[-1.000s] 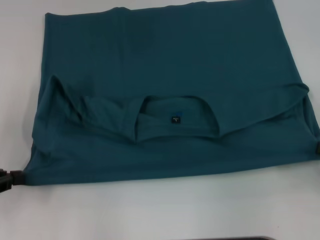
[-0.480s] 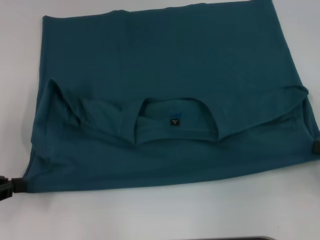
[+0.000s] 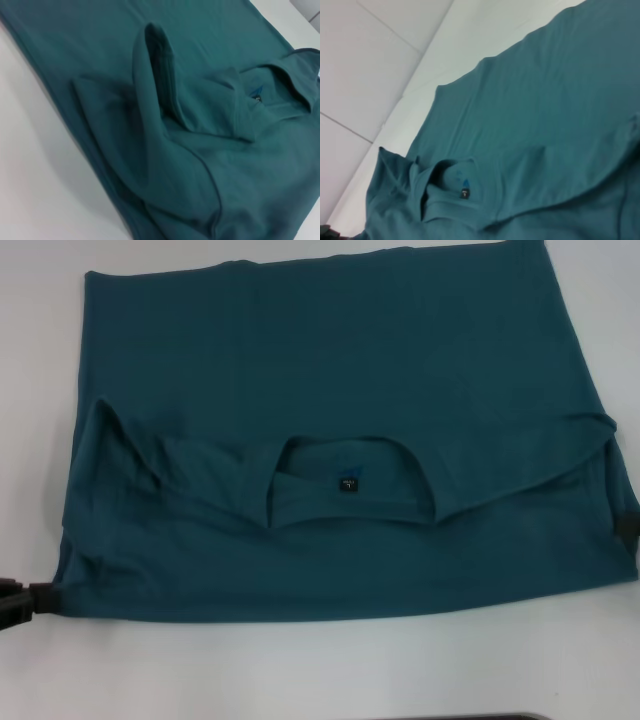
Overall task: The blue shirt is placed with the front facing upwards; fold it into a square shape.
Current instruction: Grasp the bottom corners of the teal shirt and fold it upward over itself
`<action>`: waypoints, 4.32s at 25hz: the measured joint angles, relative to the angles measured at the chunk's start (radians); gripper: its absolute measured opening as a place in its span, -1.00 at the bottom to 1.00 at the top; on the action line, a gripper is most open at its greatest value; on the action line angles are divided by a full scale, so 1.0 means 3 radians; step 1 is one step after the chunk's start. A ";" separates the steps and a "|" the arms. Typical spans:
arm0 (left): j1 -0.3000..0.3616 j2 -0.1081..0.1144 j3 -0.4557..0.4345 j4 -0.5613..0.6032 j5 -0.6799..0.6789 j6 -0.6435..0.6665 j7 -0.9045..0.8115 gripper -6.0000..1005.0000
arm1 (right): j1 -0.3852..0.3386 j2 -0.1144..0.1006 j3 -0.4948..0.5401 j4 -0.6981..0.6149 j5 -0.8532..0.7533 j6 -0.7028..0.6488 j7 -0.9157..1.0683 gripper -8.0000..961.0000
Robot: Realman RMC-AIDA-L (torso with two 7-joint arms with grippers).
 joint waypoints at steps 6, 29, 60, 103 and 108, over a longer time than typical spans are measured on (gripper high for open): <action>-0.0068 0.0019 -0.0137 -0.0029 -0.0024 0.0006 -0.0042 -0.76 | 0.0138 -0.0065 0.0073 -0.0032 -0.0010 -0.0048 0.0121 -0.21; -0.0285 -0.0076 -0.0388 0.0001 -0.0056 -0.0138 0.0005 0.48 | 0.0327 -0.0248 0.0105 -0.0051 -0.0312 0.0147 0.0781 0.49; -0.0222 -0.0021 -0.0385 0.0047 0.0031 0.0007 -0.0004 0.47 | 0.0267 -0.0197 0.0086 0.0175 -0.0675 -0.0017 0.0670 0.47; -0.0220 0.0042 -0.0322 0.0121 0.0204 0.0041 -0.0062 0.46 | 0.0413 -0.0189 0.0089 0.0261 -0.0803 0.0024 0.0570 -0.92; -0.0234 0.0114 -0.0307 0.0280 0.0257 0.0093 -0.0083 0.46 | 0.0410 -0.0188 0.0093 0.0261 -0.0796 0.0033 0.0570 -0.92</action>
